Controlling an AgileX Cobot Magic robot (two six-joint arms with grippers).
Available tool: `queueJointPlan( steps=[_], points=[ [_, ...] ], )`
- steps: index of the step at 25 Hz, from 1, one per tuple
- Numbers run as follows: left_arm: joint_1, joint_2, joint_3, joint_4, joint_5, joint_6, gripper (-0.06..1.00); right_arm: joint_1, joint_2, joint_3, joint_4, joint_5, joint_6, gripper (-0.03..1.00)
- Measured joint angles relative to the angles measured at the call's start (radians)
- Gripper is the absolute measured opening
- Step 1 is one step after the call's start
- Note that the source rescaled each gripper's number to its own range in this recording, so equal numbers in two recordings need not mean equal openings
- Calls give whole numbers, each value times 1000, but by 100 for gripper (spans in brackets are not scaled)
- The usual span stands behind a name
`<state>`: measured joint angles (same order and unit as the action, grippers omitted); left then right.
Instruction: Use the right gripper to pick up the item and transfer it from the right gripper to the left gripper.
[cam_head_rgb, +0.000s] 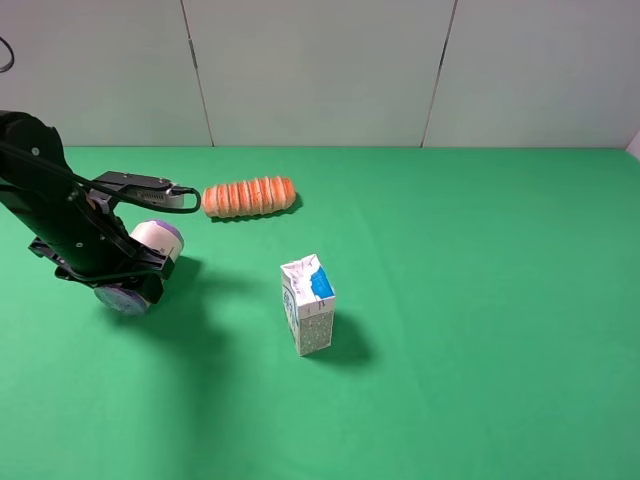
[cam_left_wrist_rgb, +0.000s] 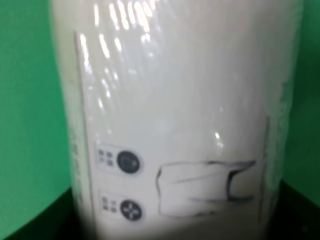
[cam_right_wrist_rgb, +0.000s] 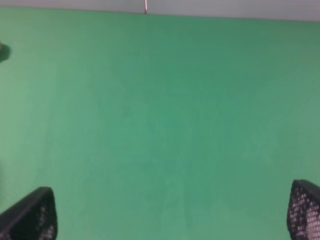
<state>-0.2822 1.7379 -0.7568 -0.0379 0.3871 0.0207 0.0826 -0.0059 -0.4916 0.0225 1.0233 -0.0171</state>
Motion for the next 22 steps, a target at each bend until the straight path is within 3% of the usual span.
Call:
queueJointPlan(
  steps=[2,5,10,22],
  points=[
    [0,0,0,0,-1,0,70,0,0,0,0,0,0,100],
    [0,0,0,0,0,0,92,0,0,0,0,-1,0,100],
    [0,0,0,0,3,0,99,0,0,0,0,-1,0,100],
    [0,-189,0,11,124,0,100,0,0,0,0,-1,0,100]
  ],
)
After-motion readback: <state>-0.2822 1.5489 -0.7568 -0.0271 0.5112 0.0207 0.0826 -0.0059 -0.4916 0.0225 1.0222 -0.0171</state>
